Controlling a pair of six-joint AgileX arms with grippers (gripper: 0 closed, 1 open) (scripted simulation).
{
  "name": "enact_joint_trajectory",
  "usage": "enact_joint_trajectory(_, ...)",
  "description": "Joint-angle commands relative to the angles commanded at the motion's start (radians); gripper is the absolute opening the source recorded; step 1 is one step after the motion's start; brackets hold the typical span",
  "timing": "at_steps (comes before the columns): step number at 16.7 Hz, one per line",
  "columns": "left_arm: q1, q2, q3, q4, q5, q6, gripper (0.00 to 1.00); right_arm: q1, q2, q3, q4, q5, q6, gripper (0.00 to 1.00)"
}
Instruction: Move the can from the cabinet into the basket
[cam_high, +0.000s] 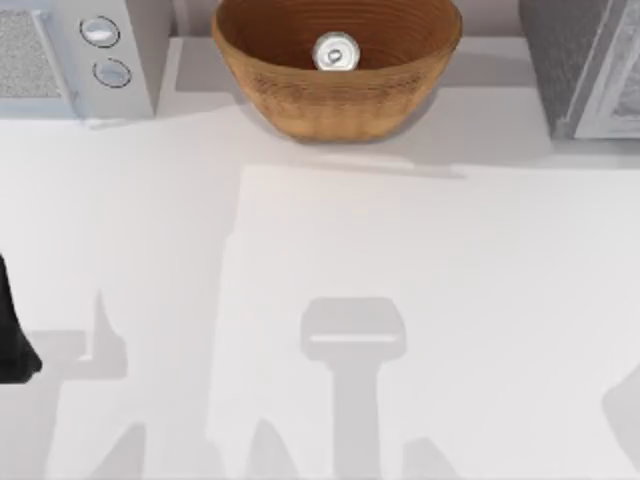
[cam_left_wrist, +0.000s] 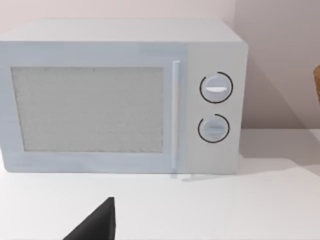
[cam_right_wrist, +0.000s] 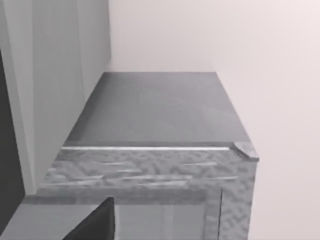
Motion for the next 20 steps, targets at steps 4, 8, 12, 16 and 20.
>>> enact_joint_trajectory(4, 0.000, 0.000, 0.000, 0.000, 0.000, 0.000, 1.00, 0.178, 0.006, 0.018, -0.010, 0.178, -0.003, 1.00)
enact_joint_trajectory(8, 0.000, 0.000, 0.000, 0.000, 0.000, 0.000, 1.00, 0.489, 0.010, 0.031, -0.026, 0.490, -0.006, 1.00)
enact_joint_trajectory(12, 0.000, 0.000, 0.000, 0.000, 0.000, 0.000, 1.00, 0.863, 0.000, 0.026, -0.042, 0.864, -0.008, 1.00)
enact_joint_trajectory(16, 0.000, 0.000, 0.000, 0.000, 0.000, 0.000, 1.00, 1.203, -0.022, 0.003, -0.052, 1.203, -0.008, 1.00)
enact_joint_trajectory(20, 0.000, 0.000, 0.000, 0.000, 0.000, 0.000, 1.00, 1.413, -0.044, -0.020, -0.057, 1.412, -0.009, 1.00)
